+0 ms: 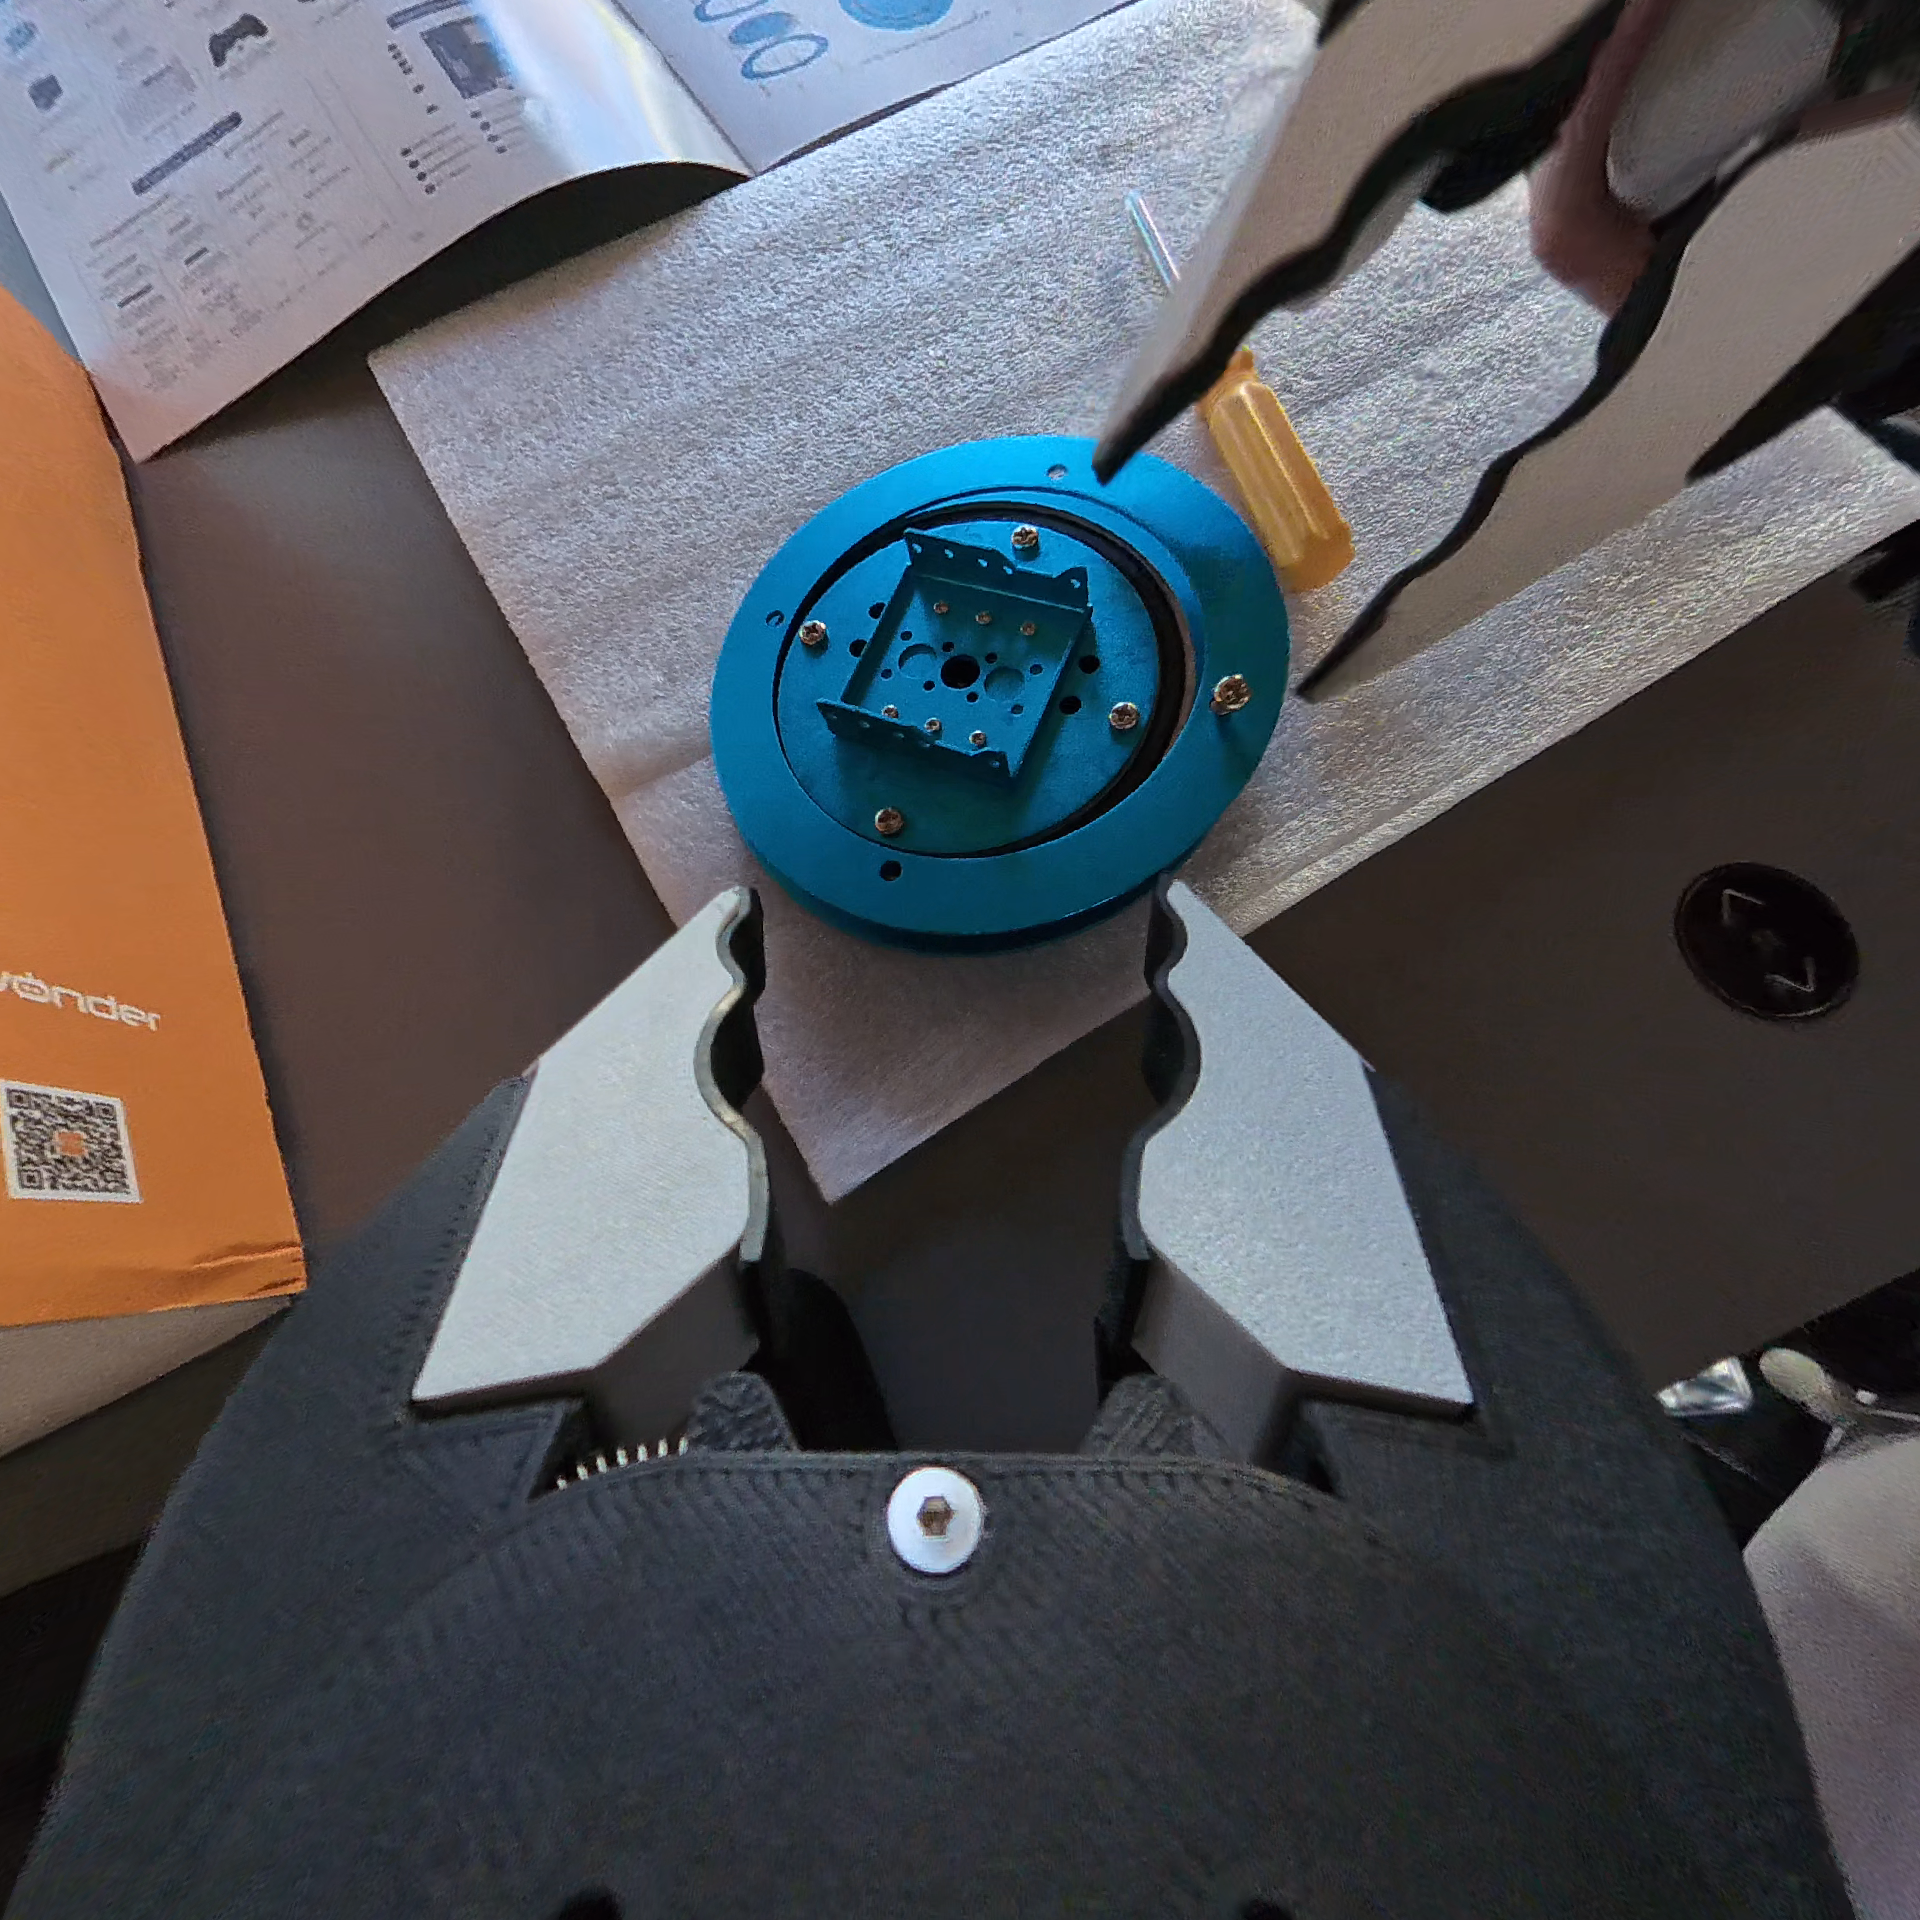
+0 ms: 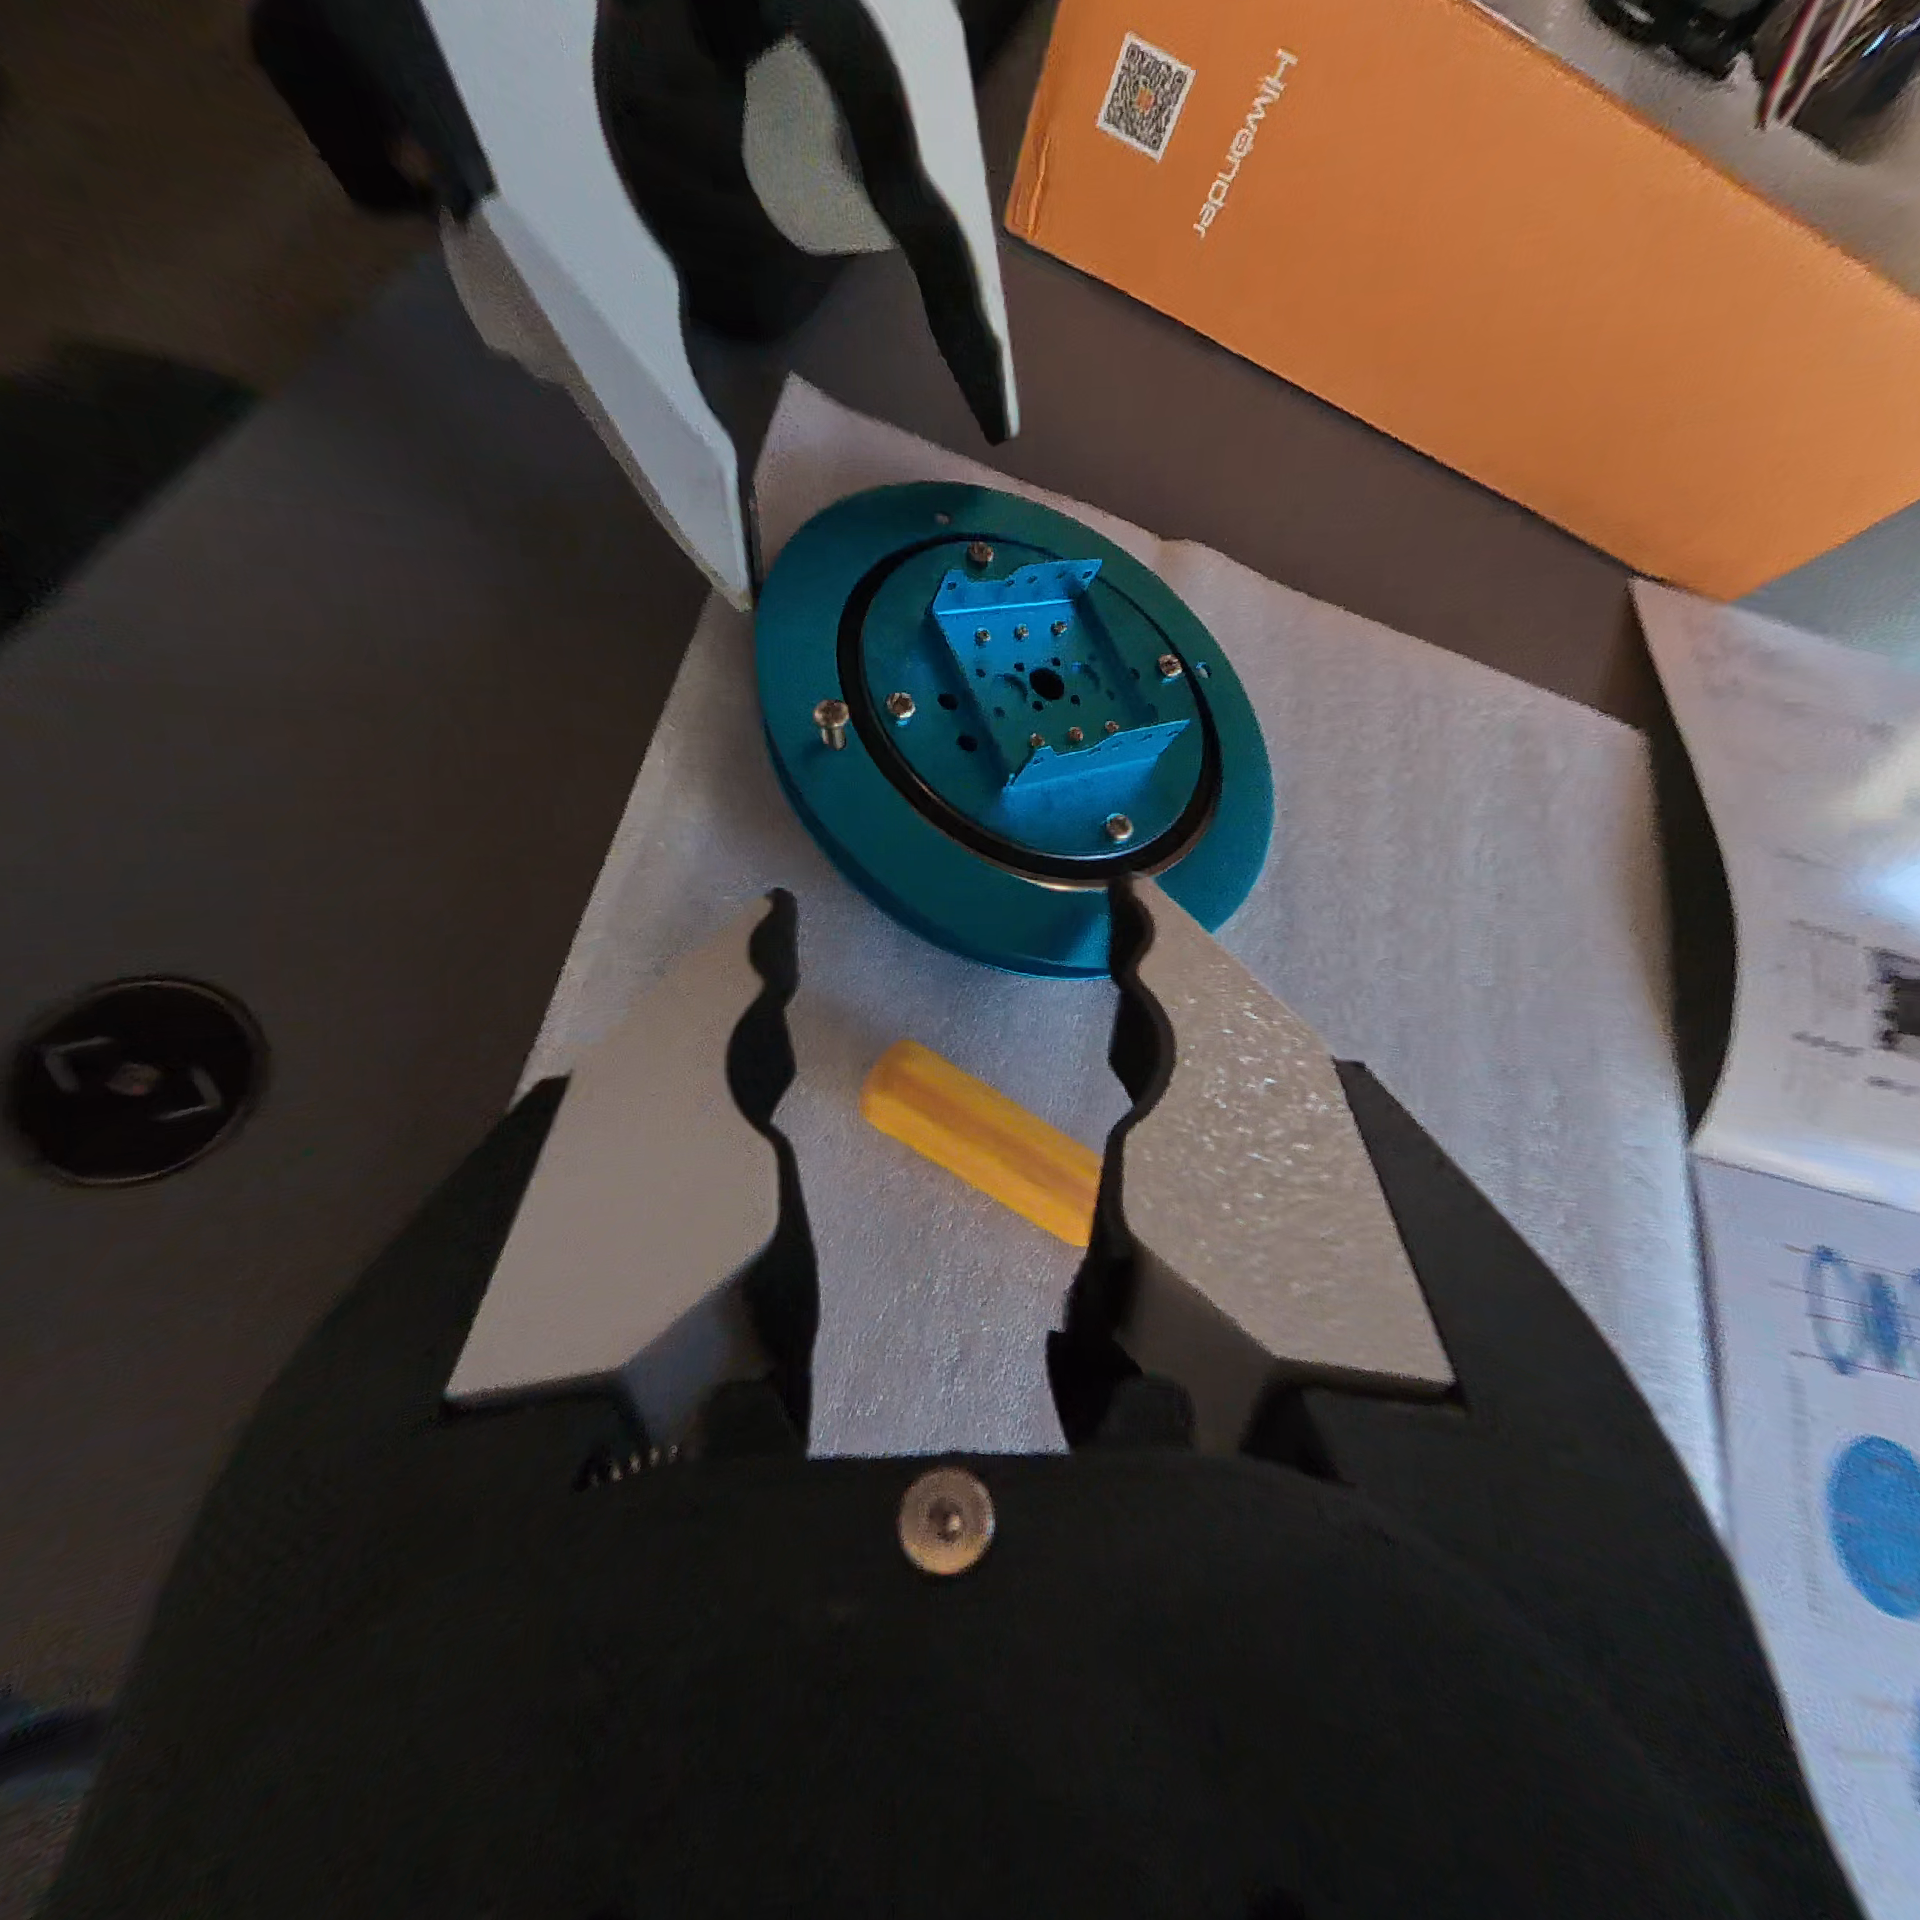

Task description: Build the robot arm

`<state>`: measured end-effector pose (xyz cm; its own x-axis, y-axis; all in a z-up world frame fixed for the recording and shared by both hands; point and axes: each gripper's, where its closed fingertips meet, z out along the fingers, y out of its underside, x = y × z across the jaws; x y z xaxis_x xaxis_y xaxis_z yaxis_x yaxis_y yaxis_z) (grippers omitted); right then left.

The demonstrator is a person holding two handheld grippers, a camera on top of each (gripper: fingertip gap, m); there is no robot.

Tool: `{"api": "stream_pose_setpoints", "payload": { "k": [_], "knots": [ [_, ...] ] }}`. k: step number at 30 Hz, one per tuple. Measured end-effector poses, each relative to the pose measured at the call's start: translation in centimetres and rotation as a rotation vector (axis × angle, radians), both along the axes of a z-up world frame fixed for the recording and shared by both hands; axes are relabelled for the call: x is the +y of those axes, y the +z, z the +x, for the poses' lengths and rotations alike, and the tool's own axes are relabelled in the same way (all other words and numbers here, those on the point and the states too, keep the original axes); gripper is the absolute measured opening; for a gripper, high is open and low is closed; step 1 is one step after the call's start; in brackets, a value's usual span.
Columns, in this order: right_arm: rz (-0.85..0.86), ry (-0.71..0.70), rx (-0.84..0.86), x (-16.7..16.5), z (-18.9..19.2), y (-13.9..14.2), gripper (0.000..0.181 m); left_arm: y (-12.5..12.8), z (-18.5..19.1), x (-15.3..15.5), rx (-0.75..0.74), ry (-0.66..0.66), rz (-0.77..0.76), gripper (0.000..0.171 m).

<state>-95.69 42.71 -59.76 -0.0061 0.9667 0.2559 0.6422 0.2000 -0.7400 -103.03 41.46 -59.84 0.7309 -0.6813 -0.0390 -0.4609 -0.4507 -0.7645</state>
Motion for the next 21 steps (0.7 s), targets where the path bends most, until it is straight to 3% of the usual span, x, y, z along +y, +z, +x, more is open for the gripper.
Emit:
{"api": "stream_pose_setpoints", "payload": {
  "k": [4, 21],
  "knots": [
    [0.049, -0.019, 0.012, -0.4, -1.0, 0.1, 0.046, 0.1, -0.4, 0.0, -0.036, 0.009, -0.016, 0.072],
    [0.026, -0.13, 0.02, 0.4, -0.3, 1.0, 0.045, 0.2, 0.5, 0.5, 0.034, 0.002, 0.05, 0.07]
  ]
}}
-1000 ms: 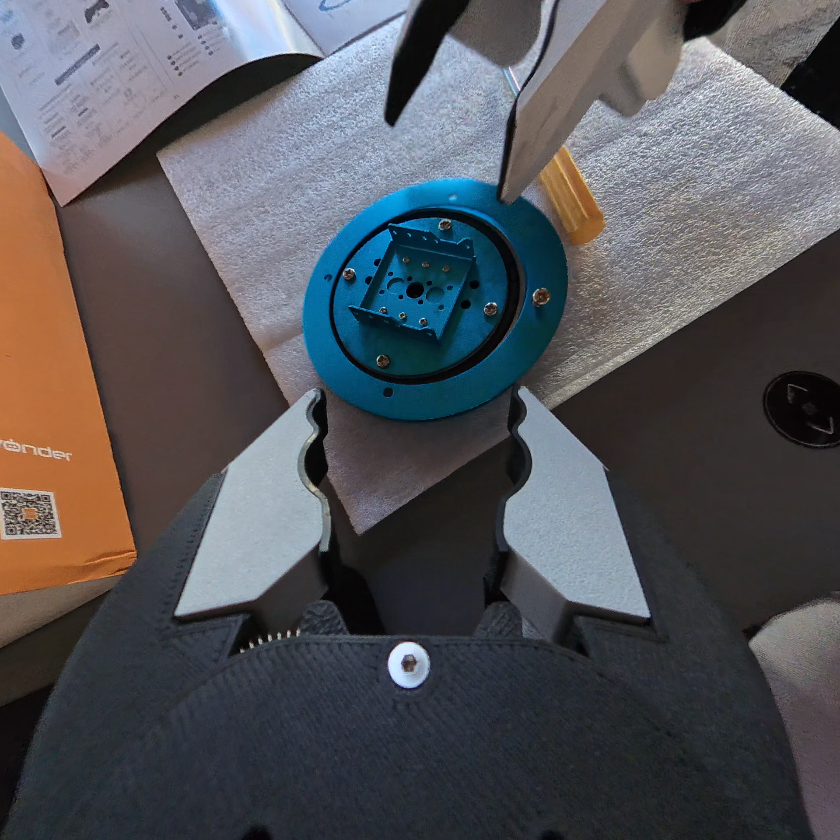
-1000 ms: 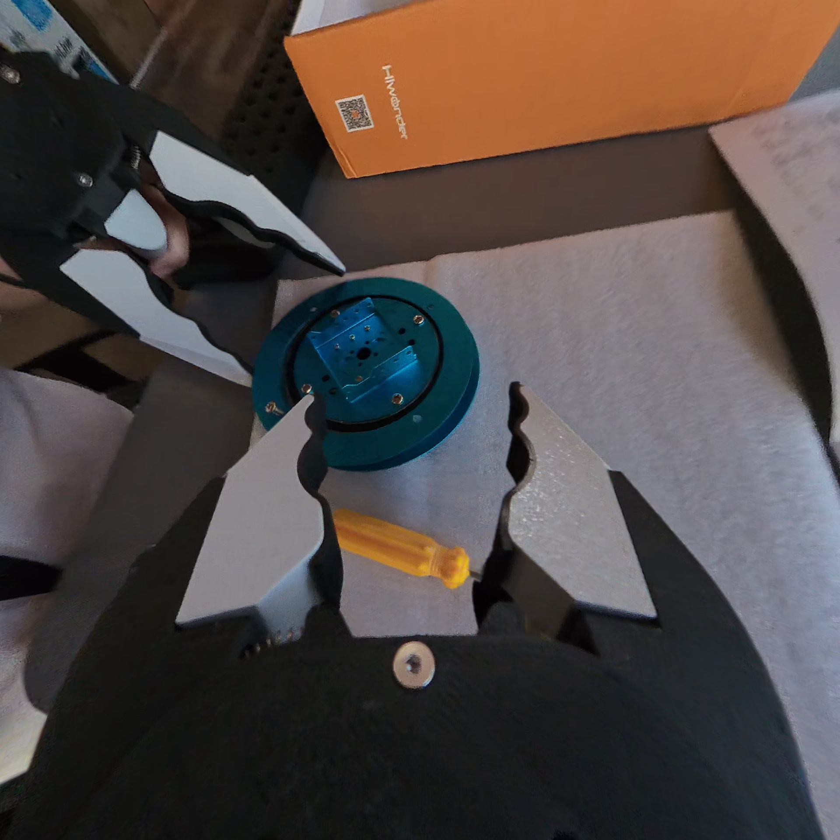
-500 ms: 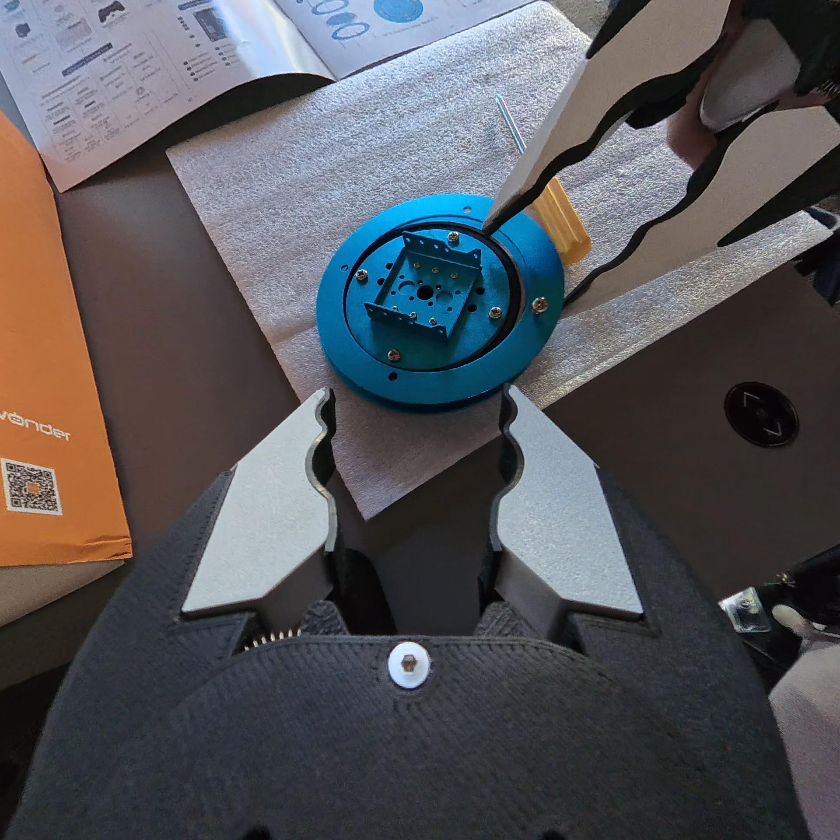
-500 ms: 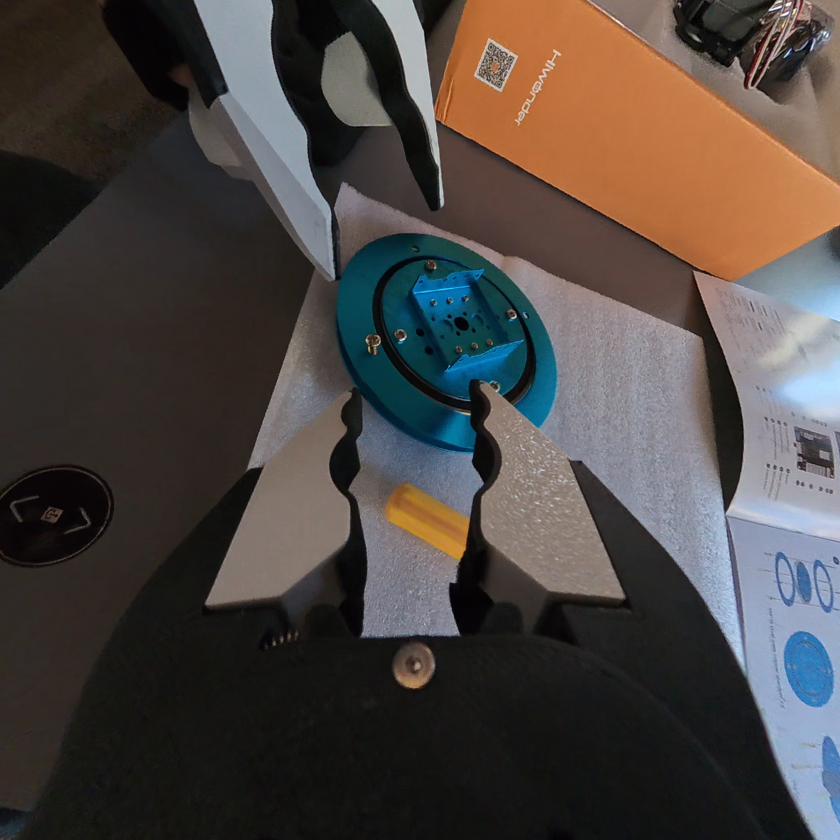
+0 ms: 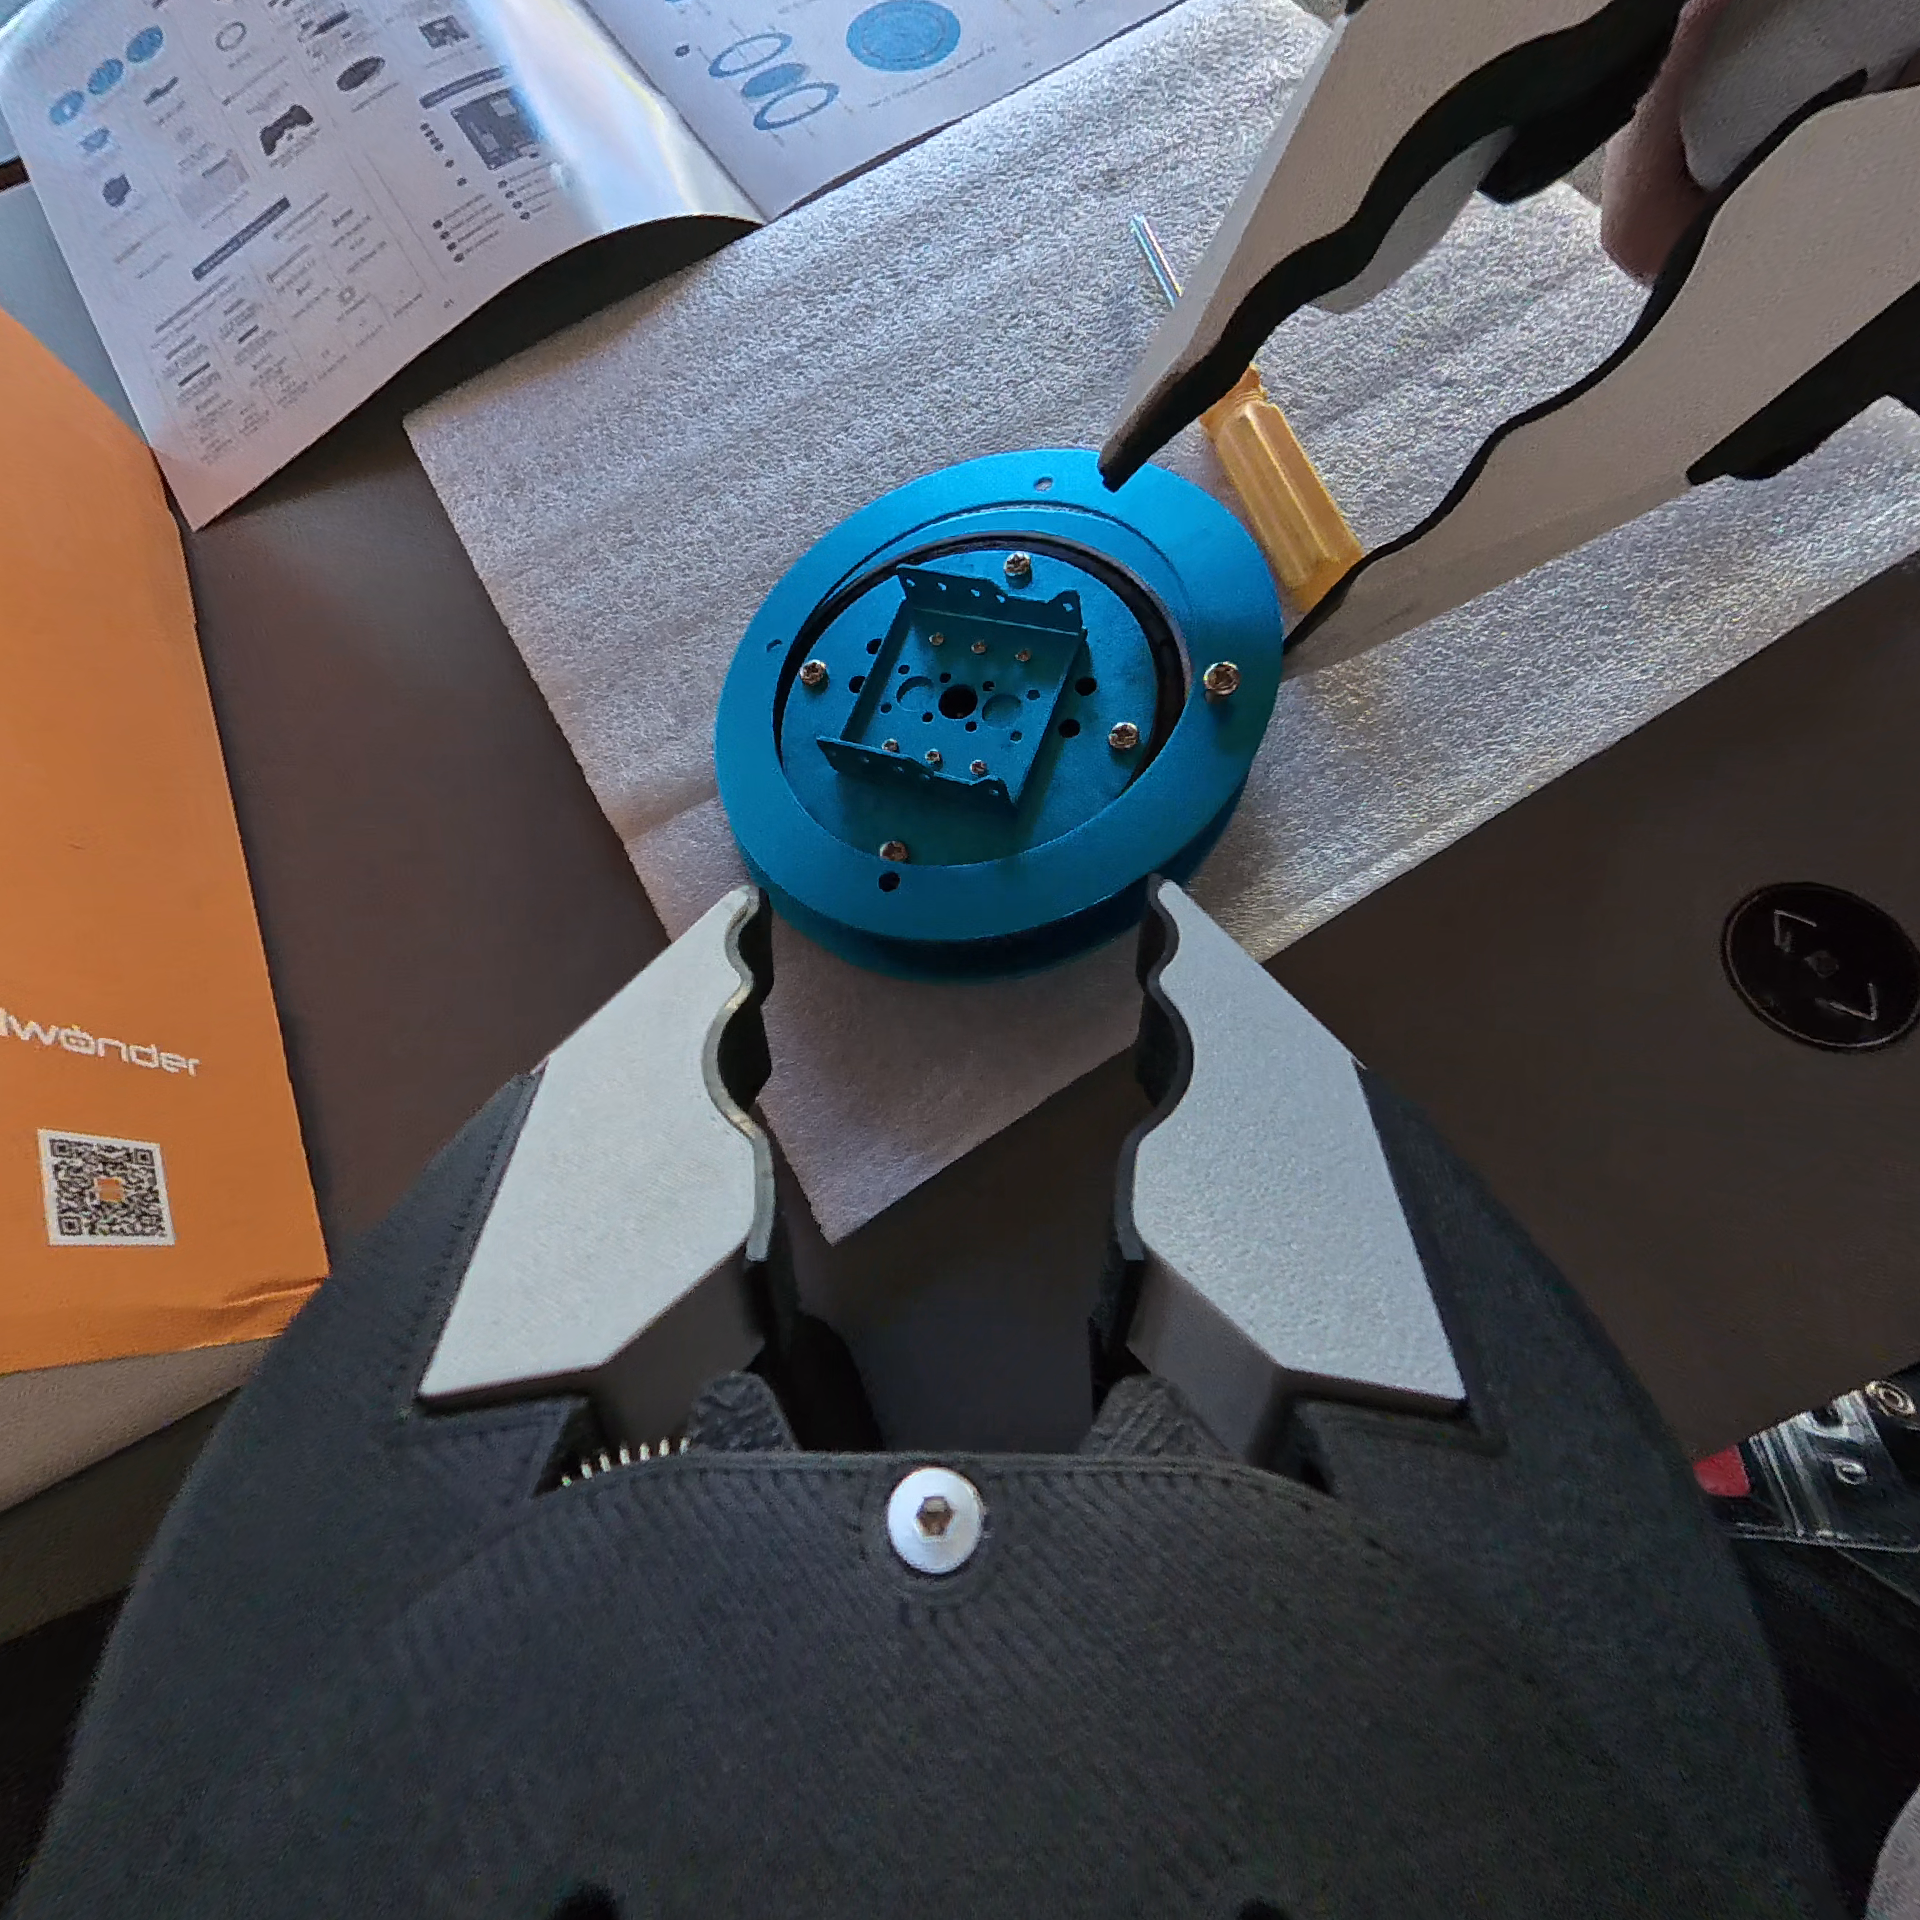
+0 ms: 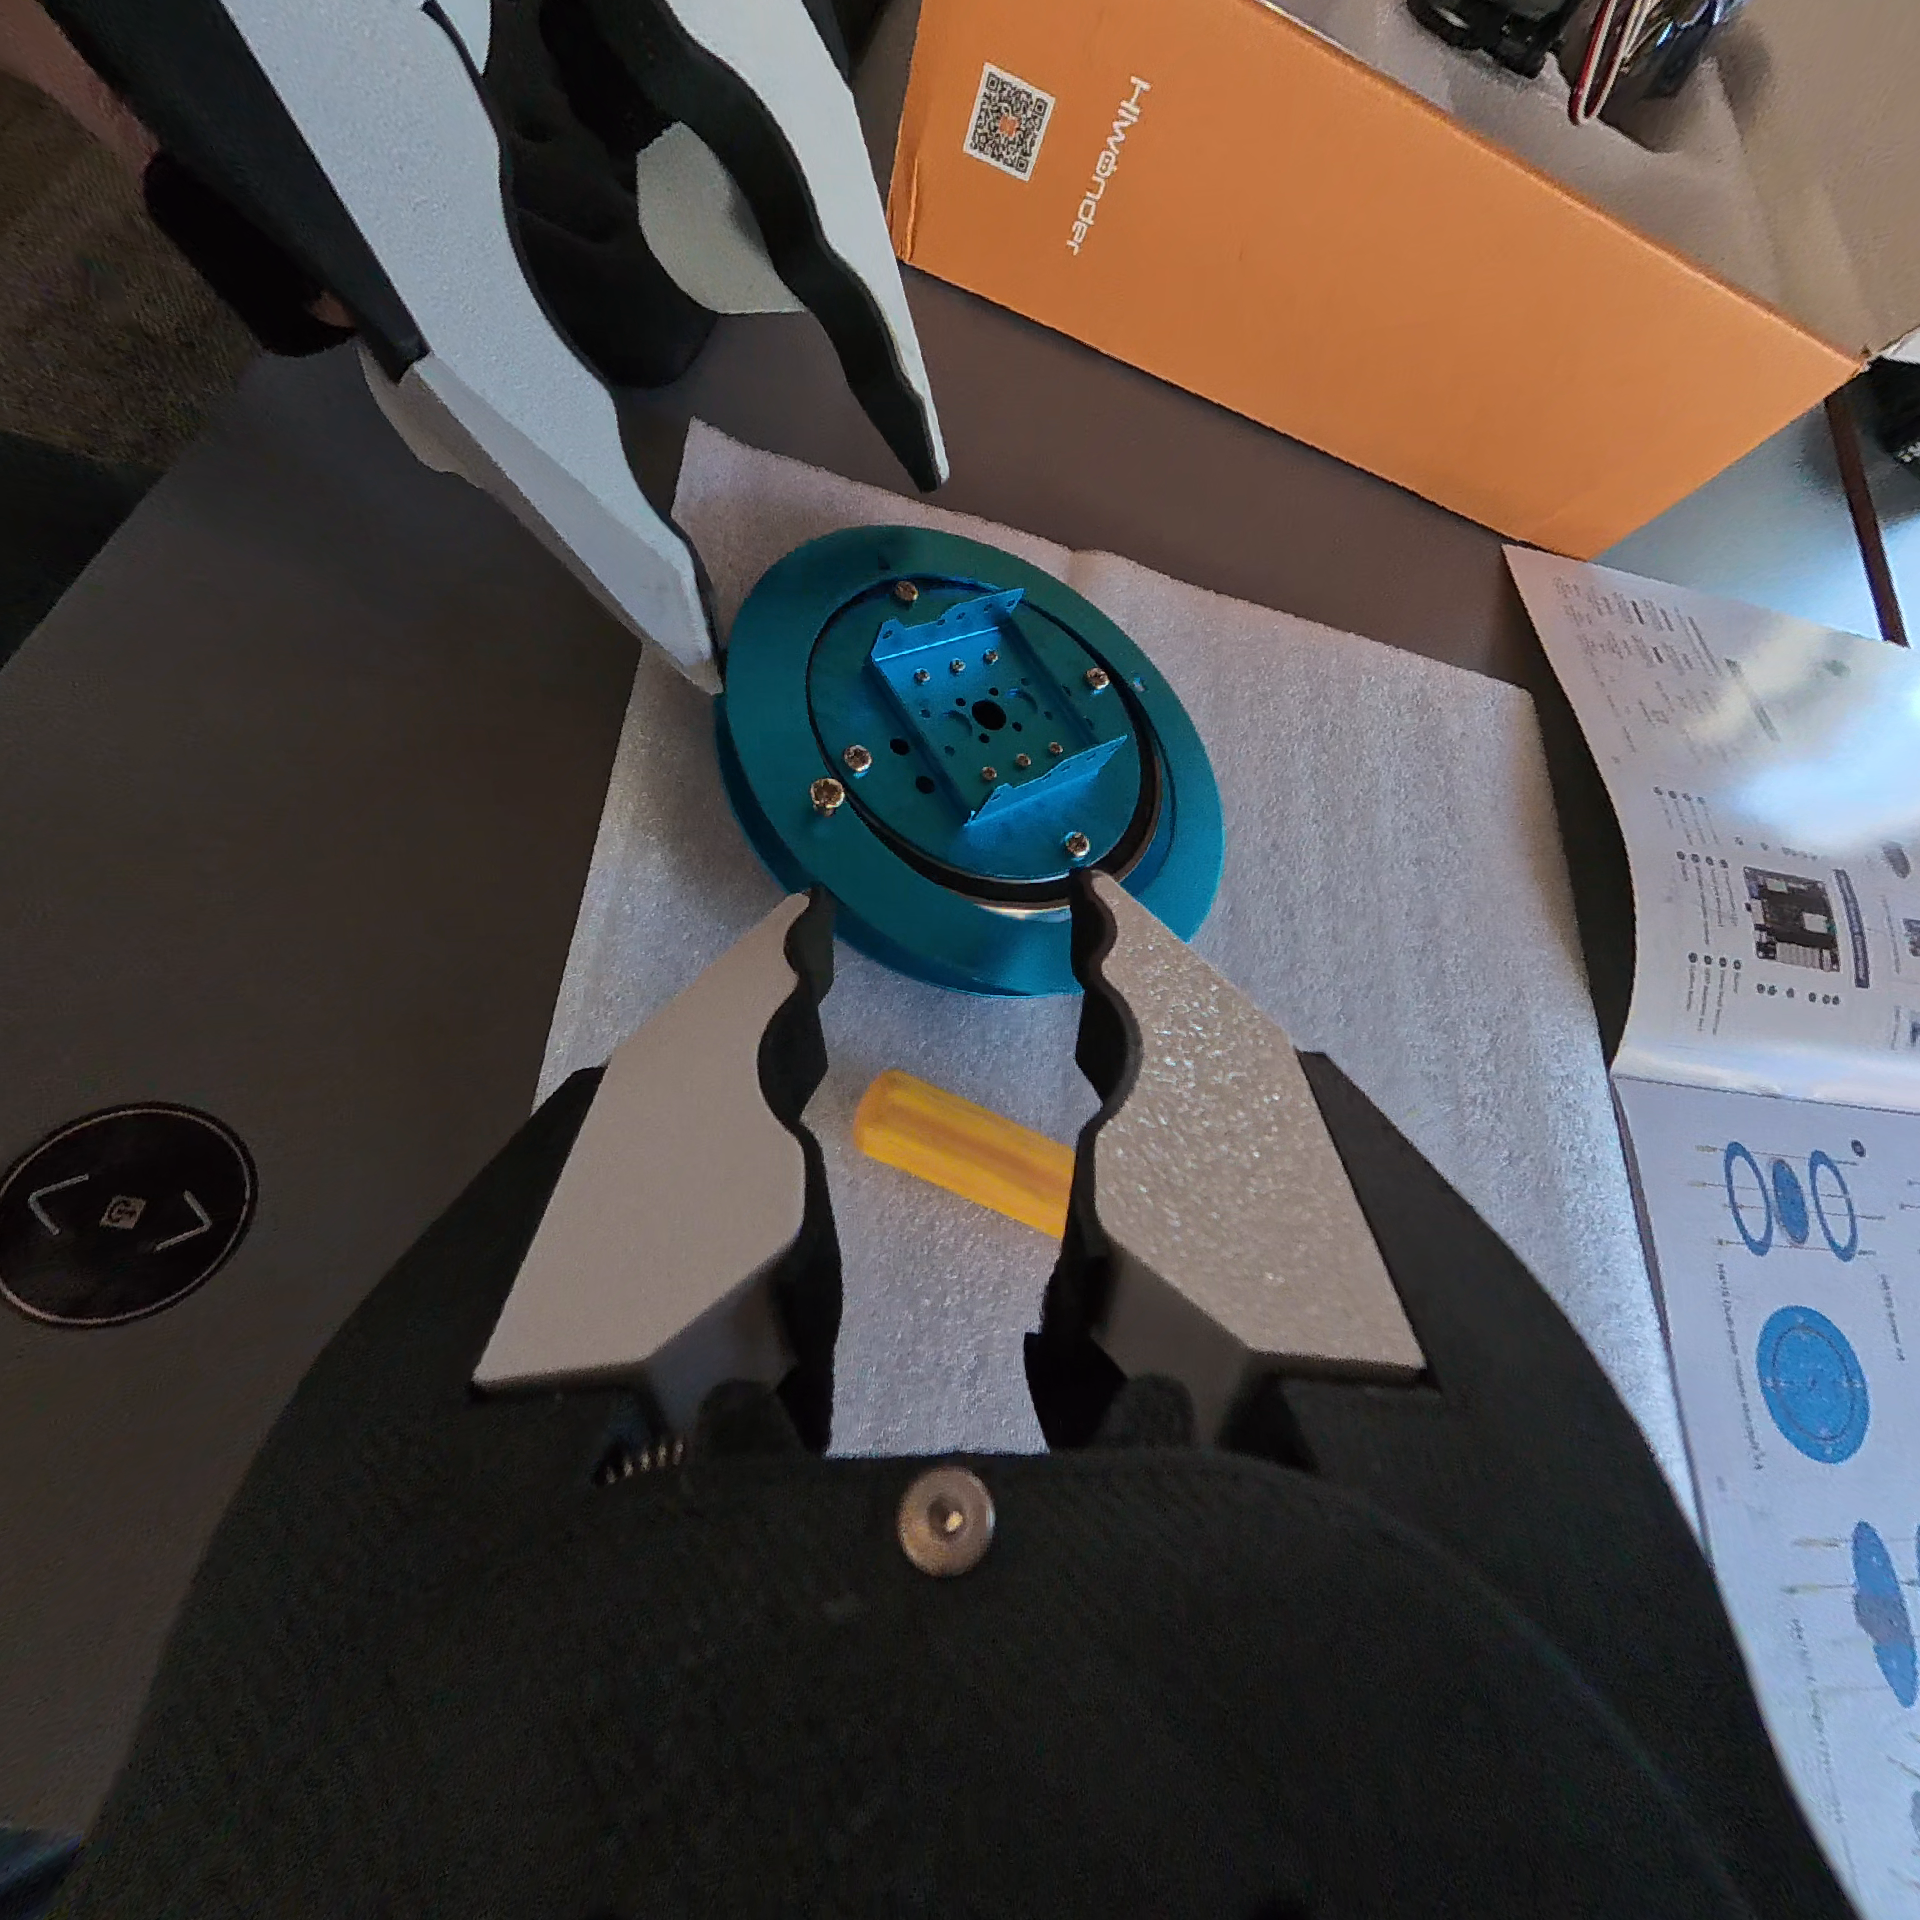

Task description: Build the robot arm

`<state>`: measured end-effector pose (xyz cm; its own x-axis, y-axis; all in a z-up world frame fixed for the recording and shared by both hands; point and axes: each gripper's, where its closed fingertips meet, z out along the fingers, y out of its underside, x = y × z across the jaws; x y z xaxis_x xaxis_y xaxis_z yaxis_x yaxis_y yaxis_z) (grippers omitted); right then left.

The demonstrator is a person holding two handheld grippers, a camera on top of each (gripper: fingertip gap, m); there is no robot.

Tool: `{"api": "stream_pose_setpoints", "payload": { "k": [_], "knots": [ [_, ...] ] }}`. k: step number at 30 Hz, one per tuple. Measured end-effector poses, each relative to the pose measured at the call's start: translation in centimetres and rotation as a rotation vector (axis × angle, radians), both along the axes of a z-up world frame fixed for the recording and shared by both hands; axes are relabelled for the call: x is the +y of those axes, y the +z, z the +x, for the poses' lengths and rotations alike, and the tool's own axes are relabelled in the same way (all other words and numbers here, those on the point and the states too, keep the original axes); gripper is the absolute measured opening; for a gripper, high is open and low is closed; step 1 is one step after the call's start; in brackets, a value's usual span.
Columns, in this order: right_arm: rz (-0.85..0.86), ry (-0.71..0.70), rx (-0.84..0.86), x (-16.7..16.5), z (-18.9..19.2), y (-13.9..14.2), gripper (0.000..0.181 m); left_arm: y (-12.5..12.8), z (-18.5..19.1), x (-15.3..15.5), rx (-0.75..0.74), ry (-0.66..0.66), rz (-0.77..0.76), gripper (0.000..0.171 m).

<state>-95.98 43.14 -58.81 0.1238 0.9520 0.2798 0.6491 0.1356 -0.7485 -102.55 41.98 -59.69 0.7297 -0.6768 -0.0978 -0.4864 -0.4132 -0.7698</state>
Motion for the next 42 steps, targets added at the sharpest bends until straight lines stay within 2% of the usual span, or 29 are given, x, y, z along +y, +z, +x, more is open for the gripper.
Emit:
{"api": "stream_pose_setpoints", "payload": {
  "k": [5, 14, 19, 23, 25, 30, 35, 39, 42],
  "knots": [
    [-0.018, -0.034, -0.011, 0.3, 0.4, -0.4, 0.046, -0.2, -0.4, -0.2, -0.001, 0.003, -0.033, 0.069],
    [-0.011, -0.035, 0.003, -0.7, 1.0, 0.1, 0.051, 1.7, -2.2, -1.2, -0.08, -0.012, -0.122, 0.069],
    [-0.059, -0.094, 0.118, -1.4, 1.6, 1.3, 0.055, 2.3, -2.3, 0.2, -0.239, 0.039, -0.215, 0.062],
    [-0.157, -0.158, 0.221, -2.1, 1.6, 1.7, 0.071, 3.4, -2.1, 2.2, -0.393, 0.086, -0.251, 0.049],
    [-0.218, -0.184, 0.275, -2.7, 1.2, 1.8, 0.075, 3.6, -2.2, 3.2, -0.423, 0.104, -0.258, 0.046],
    [-0.303, -0.272, 0.327, -3.5, 1.0, 1.4, 0.098, 2.7, -2.1, 5.0, -0.399, 0.111, -0.327, 0.054],
    [-0.269, -0.409, 0.339, -1.4, 1.2, 1.0, 0.088, 0.9, -1.0, 6.8, -0.401, 0.097, -0.433, 0.063],
    [-0.292, -0.401, 0.25, -1.4, 0.6, -0.5, 0.083, -0.3, 0.1, 7.6, -0.442, 0.076, -0.54, 0.059],
    [-0.3, -0.401, 0.237, -1.5, 0.4, -0.6, 0.077, -0.4, 0.0, 7.7, -0.456, 0.071, -0.576, 0.054]
  ]
}}
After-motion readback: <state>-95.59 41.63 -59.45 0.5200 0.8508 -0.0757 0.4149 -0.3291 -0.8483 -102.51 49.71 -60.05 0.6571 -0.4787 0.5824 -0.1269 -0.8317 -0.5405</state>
